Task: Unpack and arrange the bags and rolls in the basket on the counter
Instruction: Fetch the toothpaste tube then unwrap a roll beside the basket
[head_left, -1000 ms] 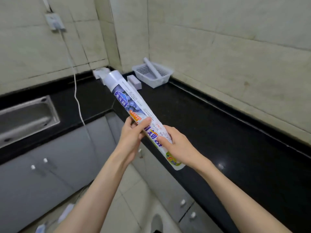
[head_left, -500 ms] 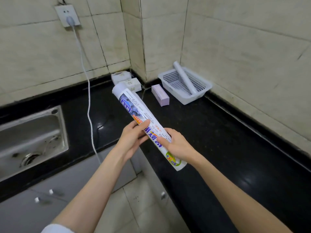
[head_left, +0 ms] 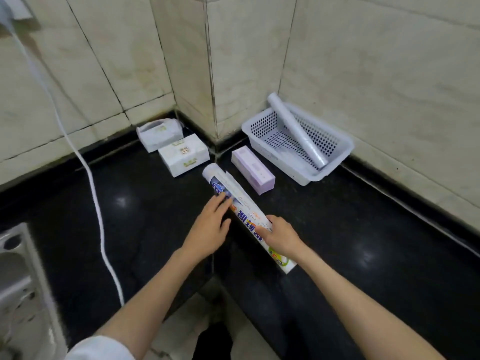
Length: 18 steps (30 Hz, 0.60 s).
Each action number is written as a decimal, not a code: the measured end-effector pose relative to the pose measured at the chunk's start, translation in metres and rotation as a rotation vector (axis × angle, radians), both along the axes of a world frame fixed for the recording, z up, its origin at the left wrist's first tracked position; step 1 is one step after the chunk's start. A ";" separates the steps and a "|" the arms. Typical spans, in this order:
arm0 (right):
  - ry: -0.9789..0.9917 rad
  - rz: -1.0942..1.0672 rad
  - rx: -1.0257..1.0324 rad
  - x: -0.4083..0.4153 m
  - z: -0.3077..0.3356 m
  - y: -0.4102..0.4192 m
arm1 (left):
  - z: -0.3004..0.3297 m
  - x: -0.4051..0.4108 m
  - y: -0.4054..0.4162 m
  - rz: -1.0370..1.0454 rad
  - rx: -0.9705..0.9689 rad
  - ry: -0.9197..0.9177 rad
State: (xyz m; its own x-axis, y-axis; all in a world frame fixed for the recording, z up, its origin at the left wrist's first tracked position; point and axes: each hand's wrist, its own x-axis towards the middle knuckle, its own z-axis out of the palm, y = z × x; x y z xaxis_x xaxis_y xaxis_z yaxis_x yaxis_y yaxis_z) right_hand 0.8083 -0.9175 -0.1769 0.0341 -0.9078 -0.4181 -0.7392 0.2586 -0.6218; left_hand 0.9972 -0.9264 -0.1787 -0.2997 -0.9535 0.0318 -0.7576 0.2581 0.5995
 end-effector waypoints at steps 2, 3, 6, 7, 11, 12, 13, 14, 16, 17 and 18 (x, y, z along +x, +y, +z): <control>0.045 -0.019 0.032 0.014 -0.009 -0.024 | -0.013 0.016 -0.031 -0.146 0.017 -0.200; 0.070 -0.023 0.043 0.020 -0.013 -0.033 | -0.019 0.022 -0.046 -0.194 0.028 -0.279; 0.150 -0.020 0.077 0.031 -0.024 -0.055 | -0.029 0.031 -0.080 -0.306 0.075 -0.405; 0.174 -0.013 0.087 0.033 -0.027 -0.059 | -0.032 0.032 -0.089 -0.330 0.086 -0.415; 0.228 -0.006 0.104 0.035 -0.033 -0.074 | -0.044 0.031 -0.116 -0.374 0.132 -0.416; 0.237 -0.010 0.098 0.034 -0.035 -0.077 | -0.047 0.029 -0.121 -0.378 0.133 -0.412; 0.247 -0.017 0.092 0.033 -0.036 -0.079 | -0.049 0.028 -0.125 -0.379 0.122 -0.404; 0.255 -0.027 0.087 0.031 -0.037 -0.080 | -0.051 0.026 -0.128 -0.378 0.098 -0.395; 0.269 -0.050 0.090 0.030 -0.040 -0.080 | -0.055 0.022 -0.133 -0.383 0.022 -0.396; 0.277 -0.056 0.094 0.030 -0.042 -0.080 | -0.056 0.020 -0.136 -0.387 -0.017 -0.402; 0.286 -0.055 0.096 0.030 -0.044 -0.079 | -0.058 0.019 -0.139 -0.389 -0.047 -0.403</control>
